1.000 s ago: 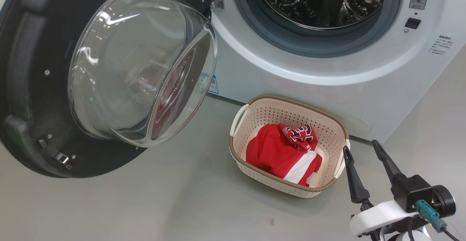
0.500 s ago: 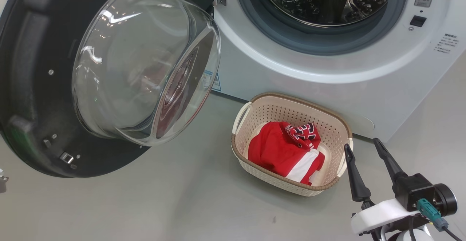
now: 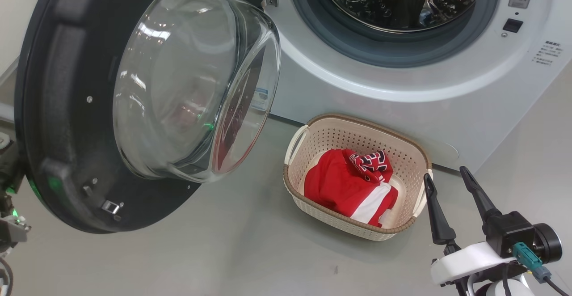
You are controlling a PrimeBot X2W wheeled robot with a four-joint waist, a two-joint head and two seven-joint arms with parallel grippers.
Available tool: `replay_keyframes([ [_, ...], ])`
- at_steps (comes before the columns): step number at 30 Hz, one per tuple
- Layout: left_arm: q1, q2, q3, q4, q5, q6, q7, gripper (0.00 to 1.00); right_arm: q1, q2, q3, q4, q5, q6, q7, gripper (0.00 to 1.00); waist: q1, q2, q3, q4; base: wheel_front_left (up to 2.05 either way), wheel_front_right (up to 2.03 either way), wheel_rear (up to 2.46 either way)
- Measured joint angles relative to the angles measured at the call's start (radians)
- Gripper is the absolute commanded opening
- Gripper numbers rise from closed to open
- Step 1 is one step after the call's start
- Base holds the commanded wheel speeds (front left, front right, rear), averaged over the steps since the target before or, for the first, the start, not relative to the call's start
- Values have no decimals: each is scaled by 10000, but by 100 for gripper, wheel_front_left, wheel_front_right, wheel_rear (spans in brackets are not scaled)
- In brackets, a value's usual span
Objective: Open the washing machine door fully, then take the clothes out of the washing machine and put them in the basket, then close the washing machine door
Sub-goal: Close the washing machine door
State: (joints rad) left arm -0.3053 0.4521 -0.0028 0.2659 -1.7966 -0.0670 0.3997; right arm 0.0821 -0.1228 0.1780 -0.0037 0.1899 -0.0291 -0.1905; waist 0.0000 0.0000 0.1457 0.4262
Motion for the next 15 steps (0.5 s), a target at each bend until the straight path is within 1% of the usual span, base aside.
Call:
replay_keyframes([
  [8, 492, -29, -353, -454, -125, -182, 644, 0, -80, 44, 35, 36, 13, 2, -13, 100, 0, 0, -37, -243, 0, 0, 0],
  [15, 1043, -332, -780, -1068, -280, -307, 936, 0, -132, 224, 100, 280, 111, 2, -148, 100, 0, 0, -244, -506, 0, 0, 0],
])
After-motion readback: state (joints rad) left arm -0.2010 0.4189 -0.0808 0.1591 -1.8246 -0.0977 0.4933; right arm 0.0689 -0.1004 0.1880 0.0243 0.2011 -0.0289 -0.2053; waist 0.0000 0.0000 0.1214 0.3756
